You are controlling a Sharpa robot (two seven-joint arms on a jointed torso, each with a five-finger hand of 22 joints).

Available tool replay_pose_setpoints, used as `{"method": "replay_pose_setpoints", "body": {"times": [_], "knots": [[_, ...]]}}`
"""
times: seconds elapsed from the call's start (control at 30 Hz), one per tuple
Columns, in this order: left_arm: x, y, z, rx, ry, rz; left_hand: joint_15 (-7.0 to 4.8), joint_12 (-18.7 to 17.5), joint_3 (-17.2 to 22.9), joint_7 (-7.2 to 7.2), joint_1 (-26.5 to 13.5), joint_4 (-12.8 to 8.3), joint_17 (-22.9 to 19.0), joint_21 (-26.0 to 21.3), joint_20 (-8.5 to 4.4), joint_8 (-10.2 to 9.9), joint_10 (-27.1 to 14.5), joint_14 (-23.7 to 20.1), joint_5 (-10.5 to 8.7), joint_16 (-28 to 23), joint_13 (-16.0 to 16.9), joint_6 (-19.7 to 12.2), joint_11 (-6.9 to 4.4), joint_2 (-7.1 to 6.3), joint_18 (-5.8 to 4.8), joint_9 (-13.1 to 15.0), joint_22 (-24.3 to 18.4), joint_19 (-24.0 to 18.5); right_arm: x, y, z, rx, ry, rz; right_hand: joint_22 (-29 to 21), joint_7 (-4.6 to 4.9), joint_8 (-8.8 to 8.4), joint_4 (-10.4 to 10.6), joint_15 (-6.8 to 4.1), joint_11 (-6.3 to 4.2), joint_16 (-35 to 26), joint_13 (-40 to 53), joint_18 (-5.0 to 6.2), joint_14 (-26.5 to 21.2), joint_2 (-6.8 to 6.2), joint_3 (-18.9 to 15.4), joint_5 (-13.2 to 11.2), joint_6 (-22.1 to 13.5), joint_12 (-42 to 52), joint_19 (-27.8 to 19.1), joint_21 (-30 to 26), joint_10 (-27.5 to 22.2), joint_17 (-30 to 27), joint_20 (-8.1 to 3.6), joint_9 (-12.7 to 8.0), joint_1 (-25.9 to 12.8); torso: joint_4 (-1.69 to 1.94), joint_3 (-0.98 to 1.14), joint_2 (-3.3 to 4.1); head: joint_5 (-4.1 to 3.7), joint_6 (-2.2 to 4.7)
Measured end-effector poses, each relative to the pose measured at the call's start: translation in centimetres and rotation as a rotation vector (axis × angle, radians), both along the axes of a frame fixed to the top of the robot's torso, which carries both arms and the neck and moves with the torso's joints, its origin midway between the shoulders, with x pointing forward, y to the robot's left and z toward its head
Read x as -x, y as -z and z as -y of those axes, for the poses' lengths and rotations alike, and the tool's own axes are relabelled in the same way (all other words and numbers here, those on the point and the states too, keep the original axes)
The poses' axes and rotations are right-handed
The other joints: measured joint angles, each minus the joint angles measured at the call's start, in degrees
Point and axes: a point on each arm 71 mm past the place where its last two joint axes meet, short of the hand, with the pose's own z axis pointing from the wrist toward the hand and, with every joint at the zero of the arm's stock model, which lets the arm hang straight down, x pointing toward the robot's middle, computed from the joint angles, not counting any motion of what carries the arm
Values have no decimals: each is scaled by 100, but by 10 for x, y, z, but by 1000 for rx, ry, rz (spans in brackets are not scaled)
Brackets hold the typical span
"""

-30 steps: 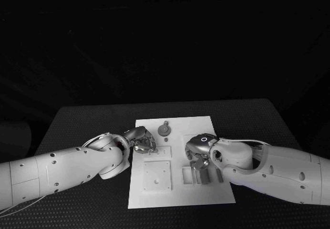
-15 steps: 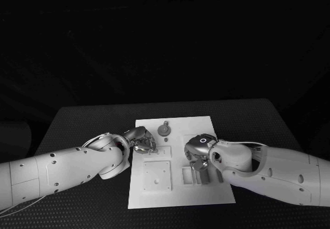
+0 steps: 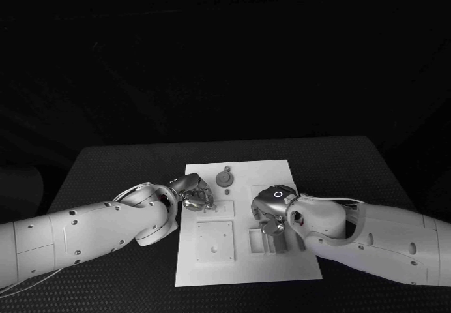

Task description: Assemble the parts on the task board

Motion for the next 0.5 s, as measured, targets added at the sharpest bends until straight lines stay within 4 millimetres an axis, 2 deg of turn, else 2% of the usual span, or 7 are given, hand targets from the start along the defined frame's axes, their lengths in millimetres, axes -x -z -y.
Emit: {"method": "replay_pose_setpoints", "body": {"times": [0.3,0.5], "knots": [[0,0,0,-1,-1,0,0,0,0,0,0,0,0,0,0,0,0,0,0,0,0,0,0,0,-1,0,0,0,5,-1,6,-37,0,6,0,9,-9,0,1,22,22,-6,1,0,0,0,1,-52,0,7,0,21,-7,-7,7,0,-1,-1,-1,8,11],[0,0,-1,-1,-1,0,0,0,0,0,0,0,0,0,0,0,0,0,0,0,0,0,0,0,-2,0,-1,0,6,-6,8,-66,-16,-8,-1,9,-9,-48,2,1,22,-16,1,0,125,46,-1,-52,0,21,0,43,-22,-21,7,125,-6,-4,-3,15,31]]}}
